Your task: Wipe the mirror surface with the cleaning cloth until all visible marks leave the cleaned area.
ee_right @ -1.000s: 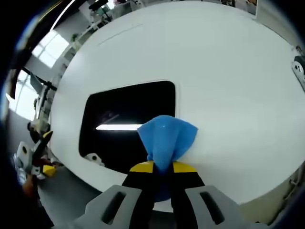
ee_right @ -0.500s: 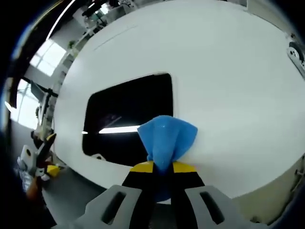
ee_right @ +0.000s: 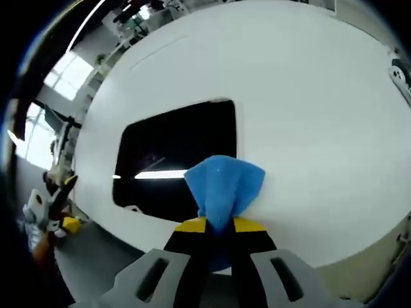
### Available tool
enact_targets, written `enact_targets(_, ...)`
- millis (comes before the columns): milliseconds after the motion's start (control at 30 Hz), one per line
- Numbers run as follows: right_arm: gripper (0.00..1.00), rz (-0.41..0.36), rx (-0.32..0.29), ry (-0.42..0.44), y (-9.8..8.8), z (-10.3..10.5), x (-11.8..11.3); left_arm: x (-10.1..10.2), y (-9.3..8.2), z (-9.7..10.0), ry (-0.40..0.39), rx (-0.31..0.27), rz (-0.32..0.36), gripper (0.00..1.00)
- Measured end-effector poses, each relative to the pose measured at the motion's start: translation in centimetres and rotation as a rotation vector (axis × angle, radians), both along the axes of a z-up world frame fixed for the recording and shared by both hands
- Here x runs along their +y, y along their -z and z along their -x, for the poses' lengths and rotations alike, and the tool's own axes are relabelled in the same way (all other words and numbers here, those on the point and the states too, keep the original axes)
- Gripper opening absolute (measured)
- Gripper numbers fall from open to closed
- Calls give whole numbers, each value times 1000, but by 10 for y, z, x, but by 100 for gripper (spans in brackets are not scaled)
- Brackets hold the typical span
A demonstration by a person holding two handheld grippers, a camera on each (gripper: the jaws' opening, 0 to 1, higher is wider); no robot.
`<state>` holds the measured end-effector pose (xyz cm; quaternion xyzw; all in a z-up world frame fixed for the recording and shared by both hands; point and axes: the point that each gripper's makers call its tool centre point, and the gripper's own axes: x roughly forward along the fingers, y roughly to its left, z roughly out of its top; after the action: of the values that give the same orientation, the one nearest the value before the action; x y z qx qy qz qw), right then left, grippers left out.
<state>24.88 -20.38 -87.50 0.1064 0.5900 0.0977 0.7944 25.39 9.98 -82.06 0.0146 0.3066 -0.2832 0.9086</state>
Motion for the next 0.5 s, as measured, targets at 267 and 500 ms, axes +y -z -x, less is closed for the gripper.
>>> enact_targets(267, 7, 12, 23, 70, -1, 0, 6, 0, -1, 0, 0, -7, 3, 99)
enact_targets(500, 7, 20, 44, 50, -1, 0, 17, 0, -3, -1, -5, -14, 6, 99)
